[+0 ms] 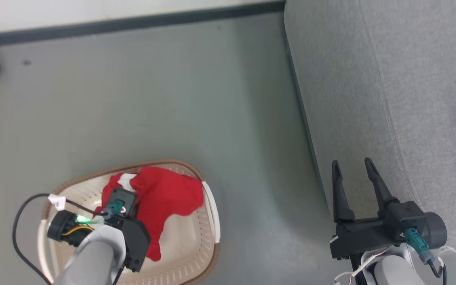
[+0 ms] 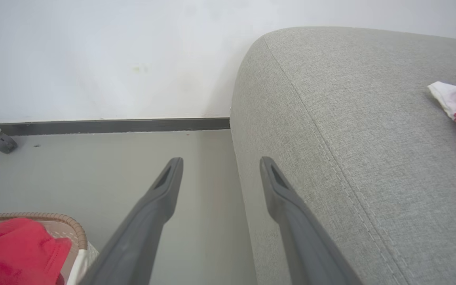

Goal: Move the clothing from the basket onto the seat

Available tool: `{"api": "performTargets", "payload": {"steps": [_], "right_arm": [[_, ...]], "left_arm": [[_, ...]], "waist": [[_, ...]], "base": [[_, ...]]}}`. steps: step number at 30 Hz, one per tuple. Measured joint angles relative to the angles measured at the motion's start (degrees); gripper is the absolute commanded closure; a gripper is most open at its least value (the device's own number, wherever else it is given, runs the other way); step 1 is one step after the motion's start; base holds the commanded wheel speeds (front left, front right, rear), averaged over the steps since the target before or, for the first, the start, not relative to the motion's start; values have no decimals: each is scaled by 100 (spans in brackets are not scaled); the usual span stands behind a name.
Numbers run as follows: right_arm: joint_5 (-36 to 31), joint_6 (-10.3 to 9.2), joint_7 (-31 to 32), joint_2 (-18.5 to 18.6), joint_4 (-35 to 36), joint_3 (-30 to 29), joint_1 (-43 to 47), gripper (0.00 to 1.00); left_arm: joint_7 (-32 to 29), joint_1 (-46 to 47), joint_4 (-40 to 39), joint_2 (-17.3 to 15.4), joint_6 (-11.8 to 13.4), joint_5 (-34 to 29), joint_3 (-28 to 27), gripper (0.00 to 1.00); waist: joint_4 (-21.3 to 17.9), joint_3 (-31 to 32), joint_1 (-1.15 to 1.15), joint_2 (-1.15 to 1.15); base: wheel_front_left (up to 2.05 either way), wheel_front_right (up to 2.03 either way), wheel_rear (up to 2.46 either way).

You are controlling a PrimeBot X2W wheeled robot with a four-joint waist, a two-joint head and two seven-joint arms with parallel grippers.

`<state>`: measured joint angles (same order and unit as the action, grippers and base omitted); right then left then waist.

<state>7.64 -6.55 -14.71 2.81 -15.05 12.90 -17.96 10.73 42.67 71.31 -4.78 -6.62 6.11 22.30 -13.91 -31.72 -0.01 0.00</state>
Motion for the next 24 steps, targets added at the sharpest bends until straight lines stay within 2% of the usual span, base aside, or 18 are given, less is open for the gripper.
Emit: {"api": "performTargets", "payload": {"steps": [11, 24], "right_arm": [[103, 60, 1, 79, -285, -213, 357, 0], [247, 263, 1, 135, -428, -249, 961, 0]], "left_arm": [[277, -365, -225, 167, -53, 74, 180, 100], [354, -1231, -754, 238, -93, 471, 144, 100]], "waist": [[373, 920, 0, 0], [781, 1956, 0, -1]], "base": [[0, 0, 0], [0, 0, 0]]}}
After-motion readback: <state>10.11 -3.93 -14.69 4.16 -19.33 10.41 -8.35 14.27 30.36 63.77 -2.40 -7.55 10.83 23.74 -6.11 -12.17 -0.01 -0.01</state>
